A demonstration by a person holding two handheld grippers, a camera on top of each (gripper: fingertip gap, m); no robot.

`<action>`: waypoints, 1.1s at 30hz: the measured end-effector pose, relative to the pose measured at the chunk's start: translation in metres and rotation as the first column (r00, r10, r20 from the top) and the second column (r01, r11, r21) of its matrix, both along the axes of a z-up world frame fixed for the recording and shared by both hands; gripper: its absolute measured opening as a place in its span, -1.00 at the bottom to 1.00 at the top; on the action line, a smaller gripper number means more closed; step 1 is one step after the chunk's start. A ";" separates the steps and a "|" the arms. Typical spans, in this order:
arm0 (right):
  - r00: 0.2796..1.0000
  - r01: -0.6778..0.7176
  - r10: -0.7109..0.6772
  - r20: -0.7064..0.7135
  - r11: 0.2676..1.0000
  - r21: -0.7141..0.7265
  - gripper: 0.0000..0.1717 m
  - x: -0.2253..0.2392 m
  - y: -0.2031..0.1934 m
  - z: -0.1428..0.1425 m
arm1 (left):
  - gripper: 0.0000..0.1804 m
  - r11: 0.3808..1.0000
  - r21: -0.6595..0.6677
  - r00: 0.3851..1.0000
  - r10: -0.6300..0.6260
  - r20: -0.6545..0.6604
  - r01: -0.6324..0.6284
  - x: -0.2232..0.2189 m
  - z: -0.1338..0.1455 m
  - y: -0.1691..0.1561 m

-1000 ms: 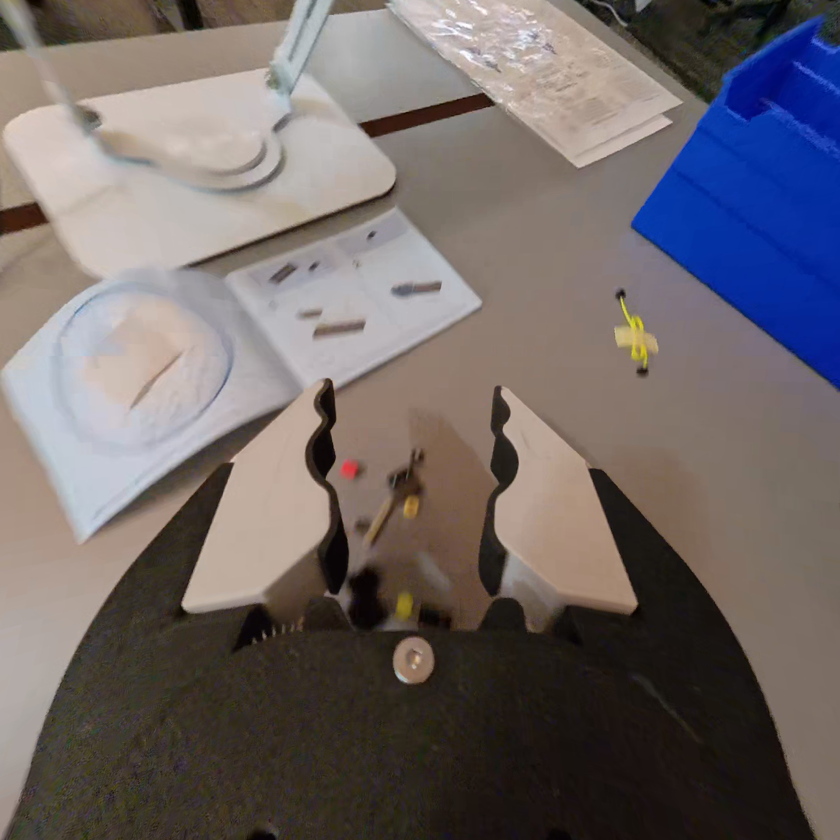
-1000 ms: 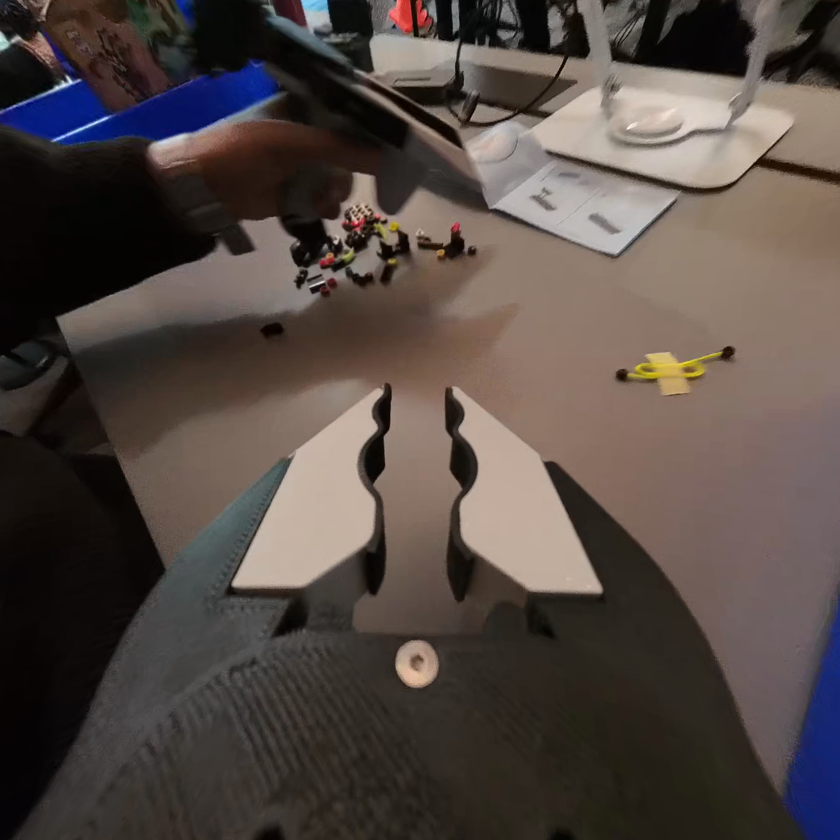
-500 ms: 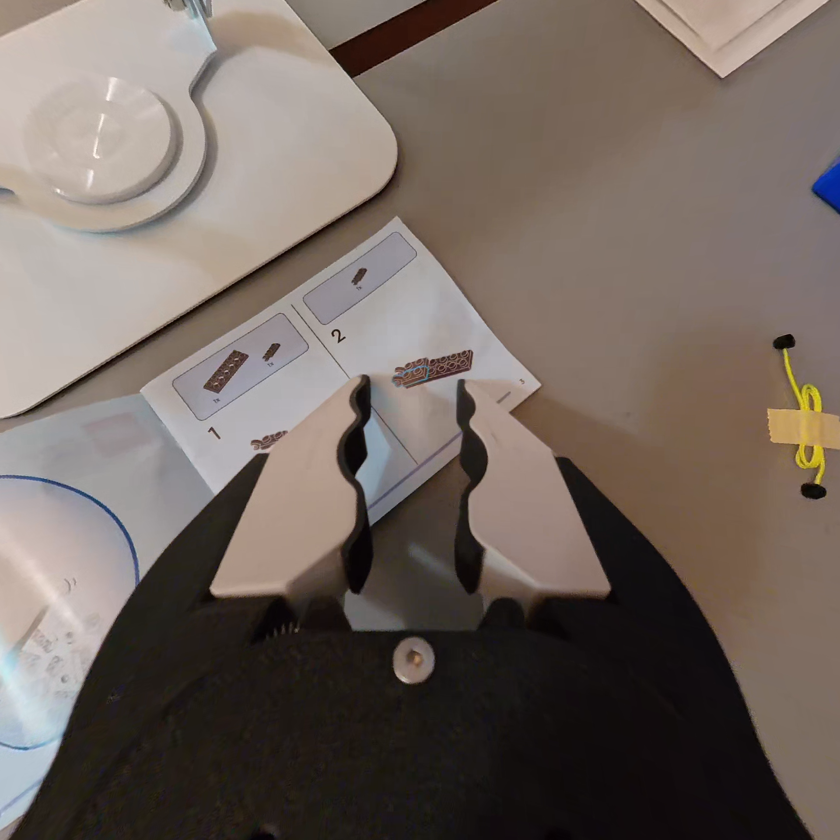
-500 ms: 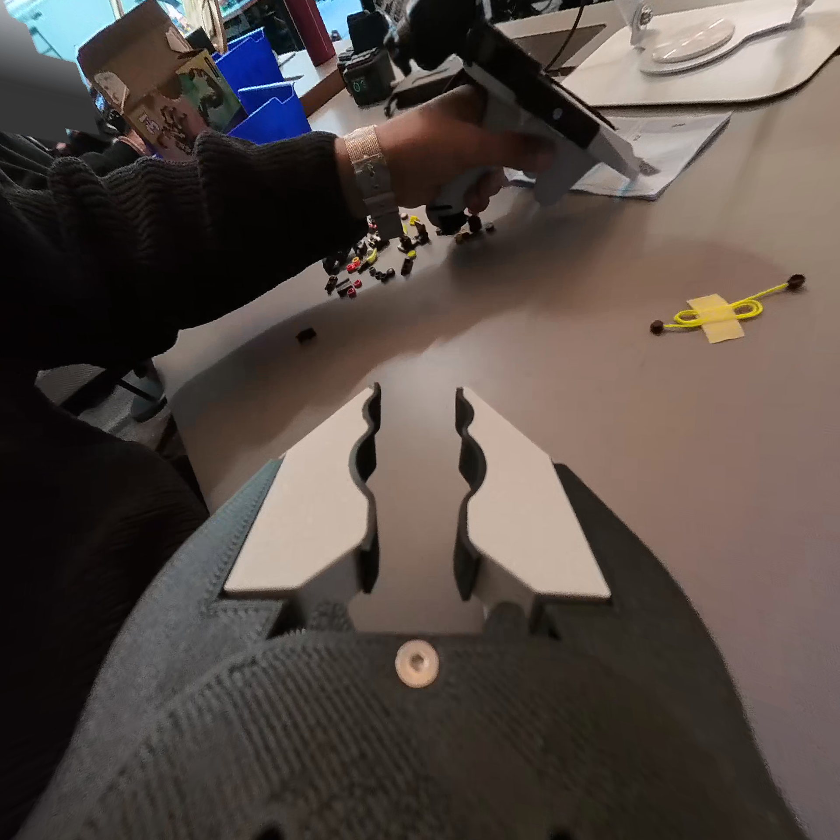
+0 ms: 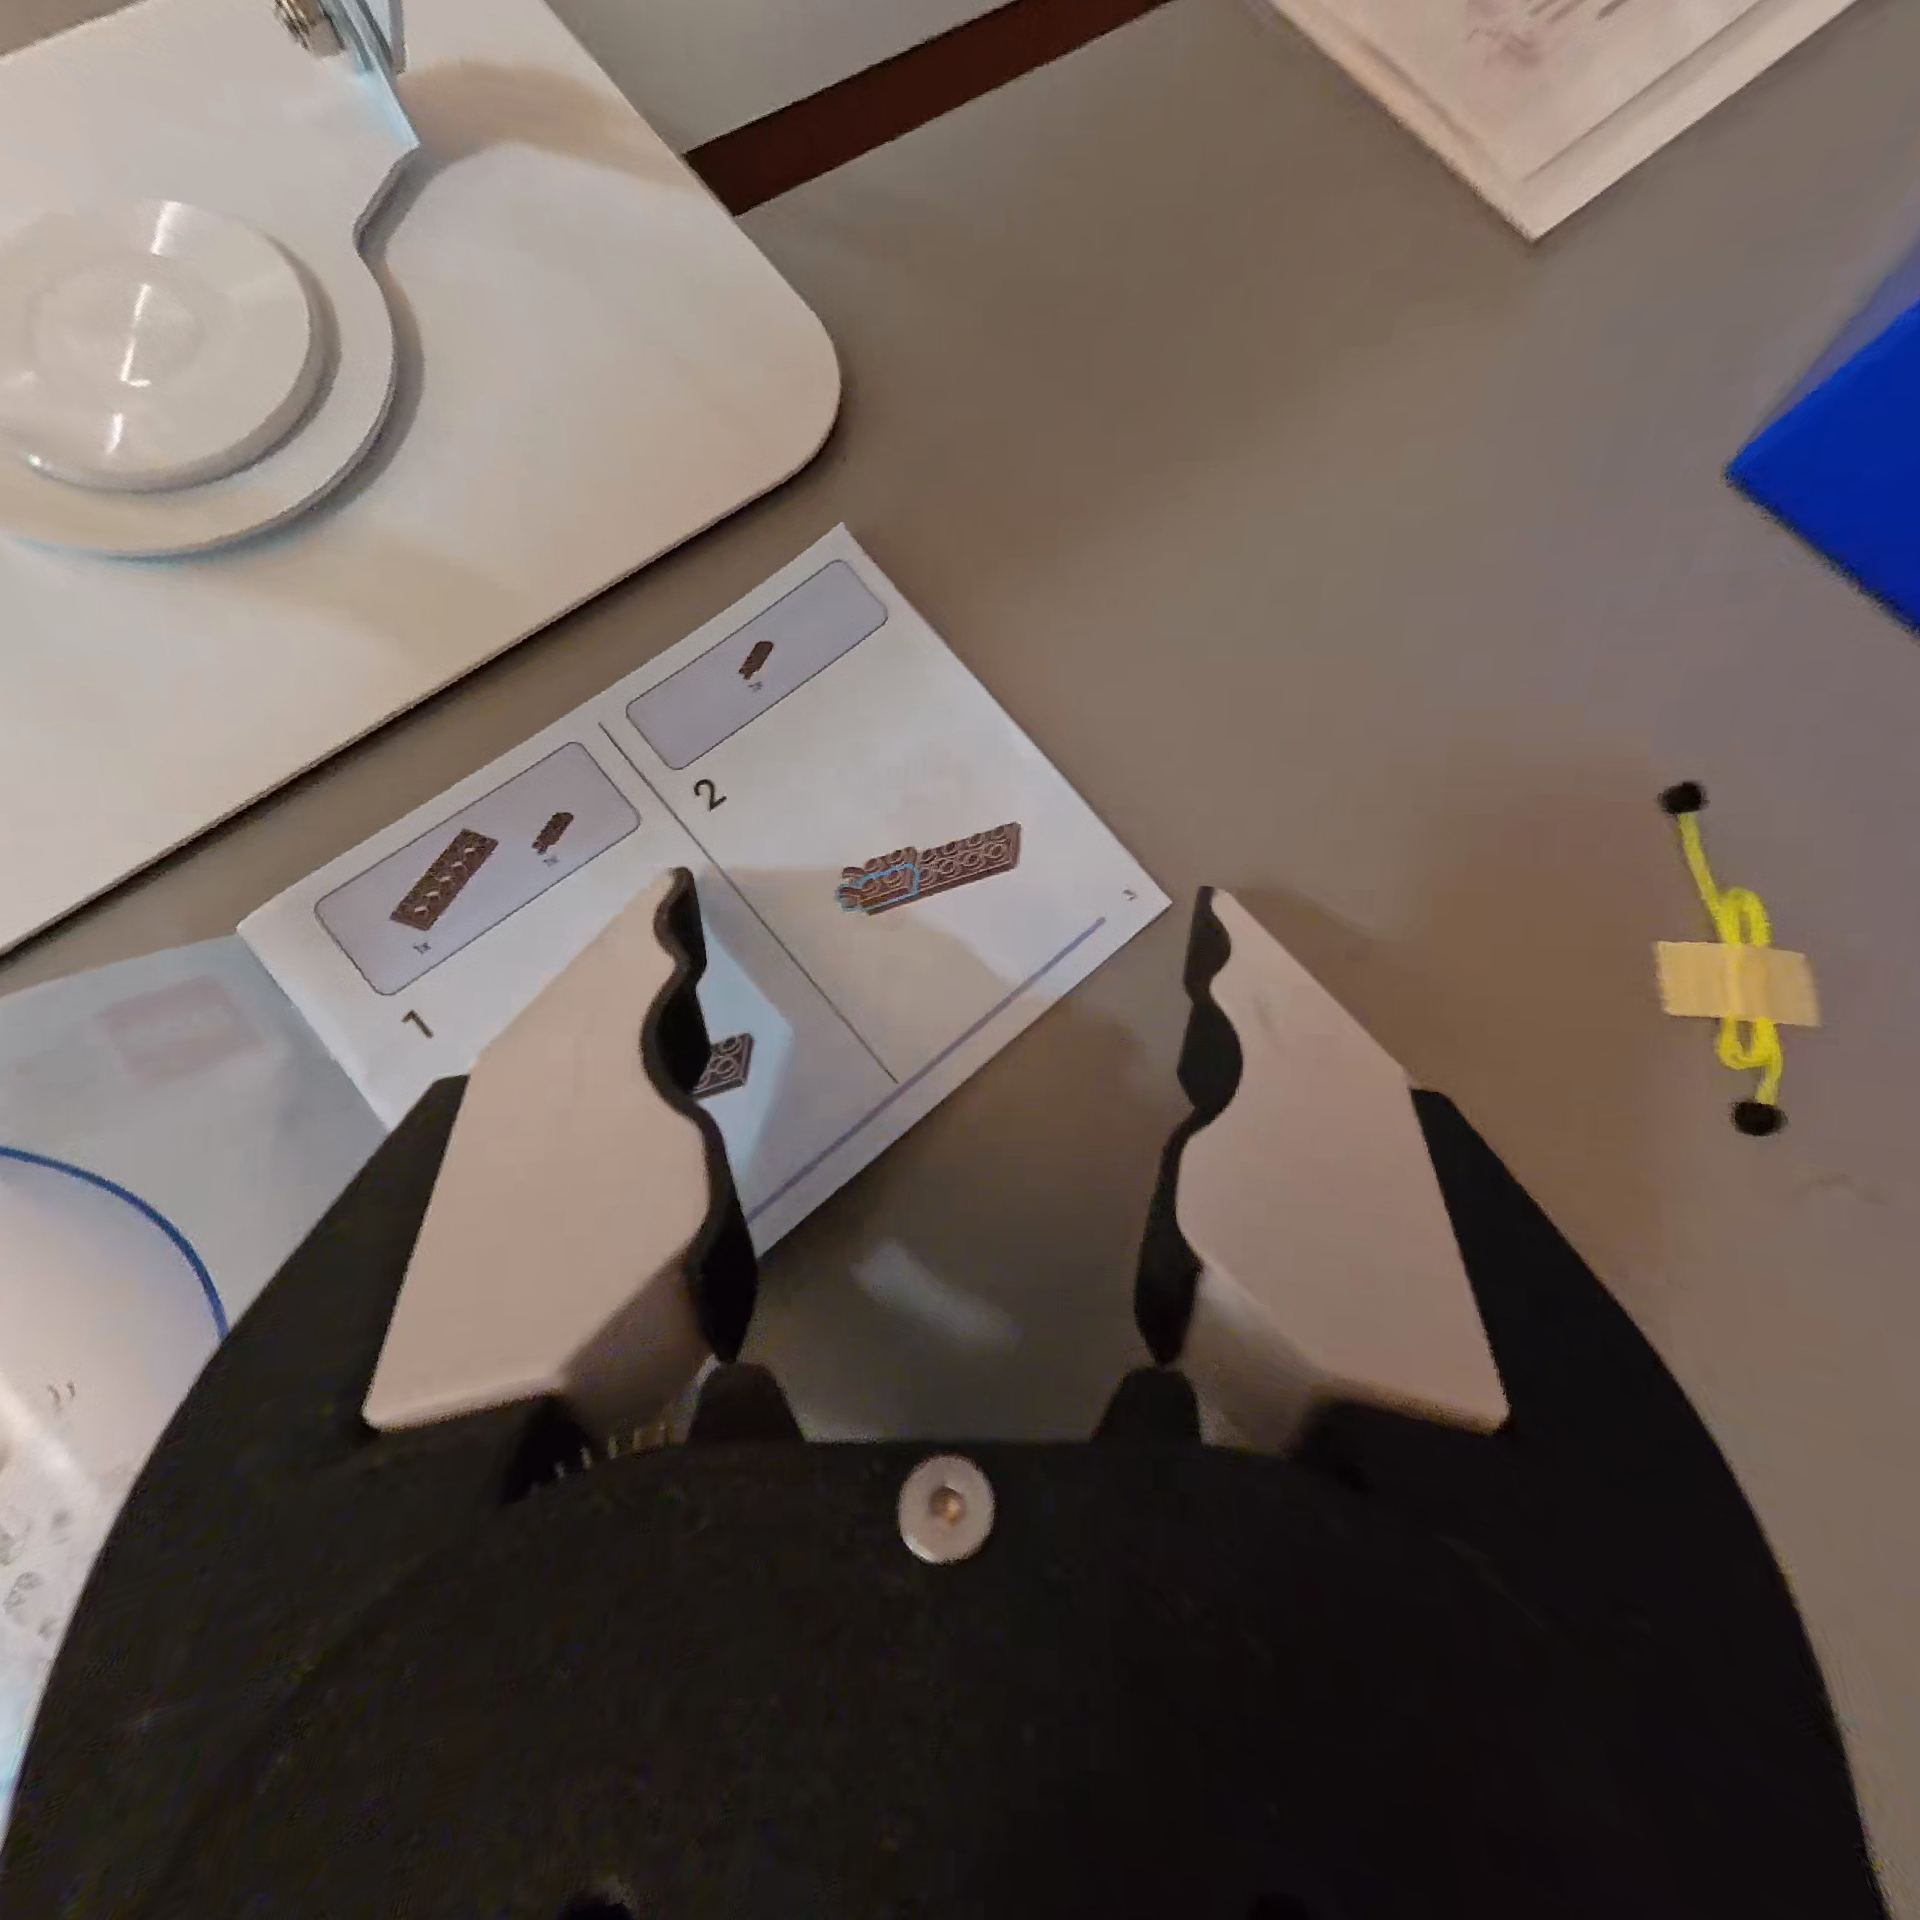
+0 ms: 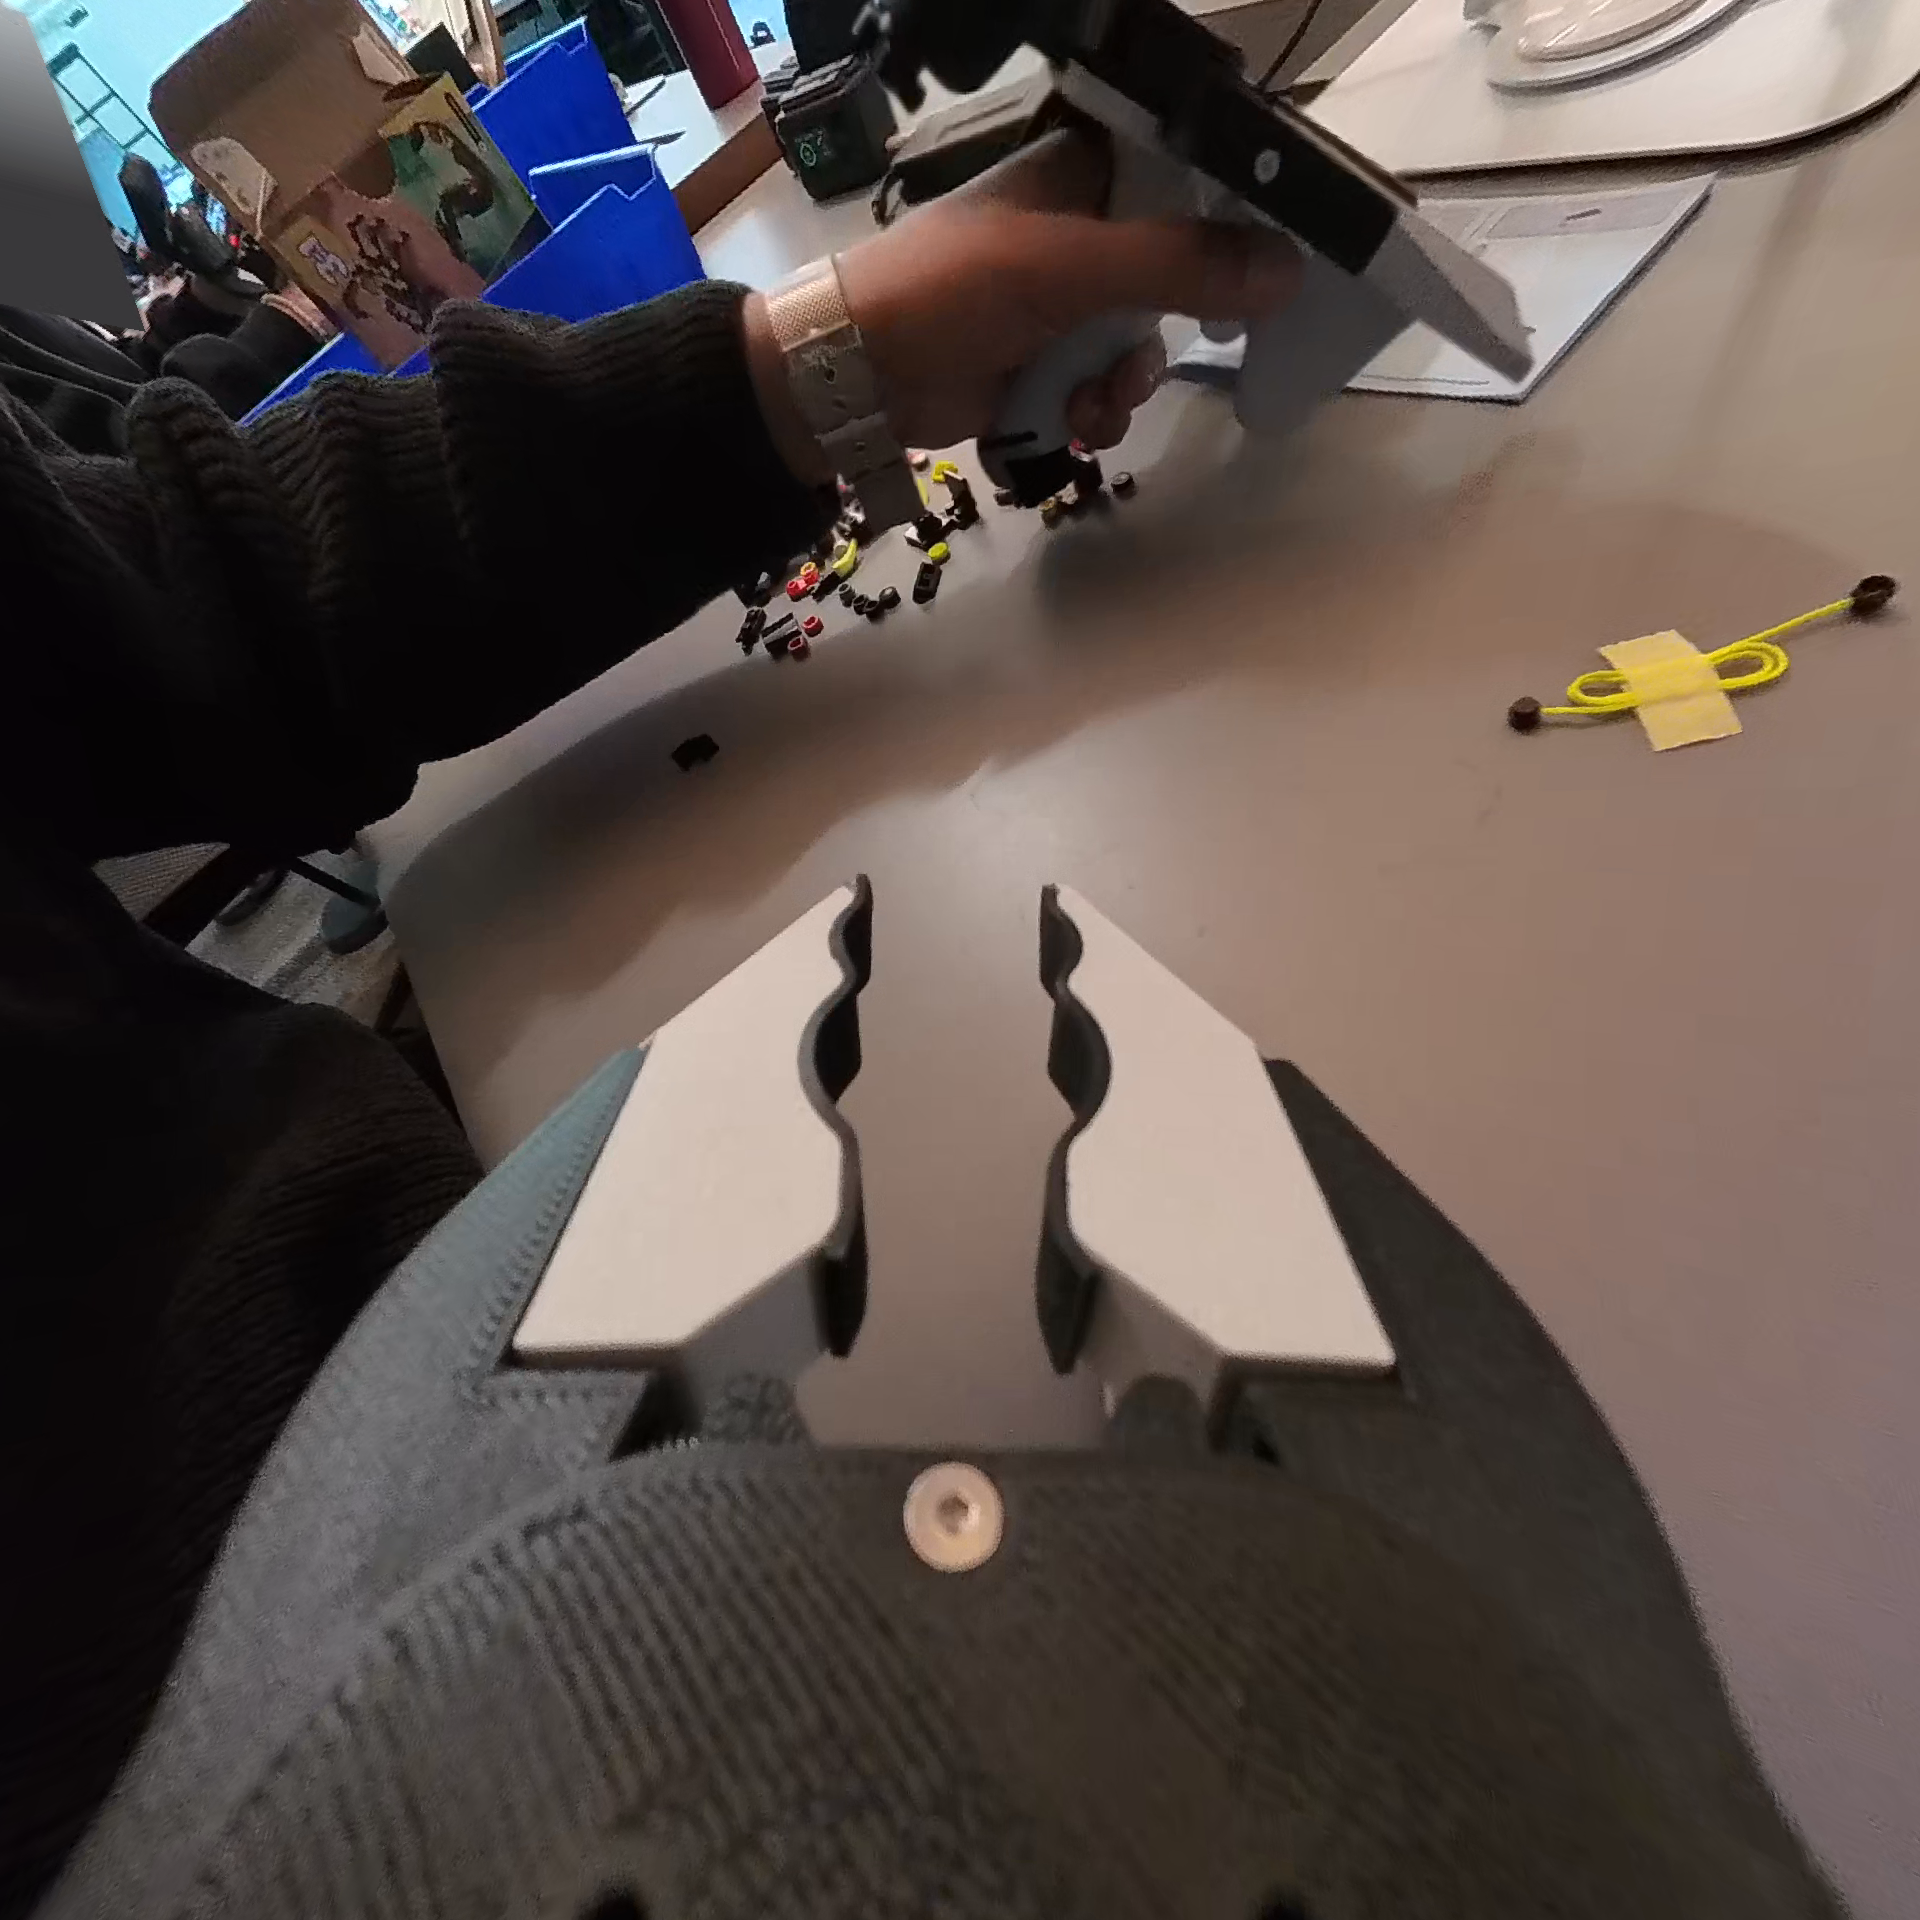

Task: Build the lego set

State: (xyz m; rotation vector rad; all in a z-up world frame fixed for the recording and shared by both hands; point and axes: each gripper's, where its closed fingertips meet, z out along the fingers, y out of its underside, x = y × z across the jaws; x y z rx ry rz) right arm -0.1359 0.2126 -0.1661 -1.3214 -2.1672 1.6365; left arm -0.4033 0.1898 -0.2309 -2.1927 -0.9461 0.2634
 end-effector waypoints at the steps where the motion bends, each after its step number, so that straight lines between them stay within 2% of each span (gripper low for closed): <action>1: 1.000 0.000 0.000 0.002 1.000 -0.004 -0.64 0.000 0.000 0.000 | -0.06 0.999 -0.037 1.000 0.010 -0.011 -0.010 -0.003 -0.004 -0.003; 7: 1.000 0.002 -0.001 0.011 1.000 -0.024 -0.64 0.000 0.001 0.001 | -0.40 0.999 -0.032 1.000 0.000 -0.026 -0.001 -0.003 -0.003 0.002; 13: 1.000 -0.002 0.003 0.019 0.999 -0.036 -0.65 0.000 0.001 0.001 | -0.59 1.000 -0.020 1.000 0.015 -0.018 -0.015 -0.007 -0.002 -0.002; 18: 1.000 -0.005 0.006 0.030 0.999 -0.039 -0.65 0.001 0.000 0.000 | -0.92 1.000 0.013 1.000 -0.011 0.009 0.011 -0.003 -0.002 0.002; 22: 0.999 -0.007 0.008 0.039 0.999 -0.041 -0.65 0.001 0.000 -0.002 | -1.00 1.000 0.001 1.000 -0.021 -0.010 0.021 -0.002 -0.002 0.004; 29: 0.999 -0.004 0.006 0.041 0.999 -0.050 -0.66 0.001 0.001 -0.001 | -0.99 0.998 0.056 1.000 -0.019 0.006 0.018 0.002 0.005 0.009; 31: 0.999 -0.004 0.007 0.044 0.998 -0.058 -0.66 0.001 0.001 -0.001 | -0.47 0.998 0.049 0.999 -0.048 0.002 0.048 0.006 0.005 0.013; 33: 0.999 -0.007 0.010 0.049 0.998 -0.066 -0.65 0.001 0.000 -0.001 | -0.23 0.998 0.019 0.998 -0.055 -0.005 0.055 0.005 0.002 0.013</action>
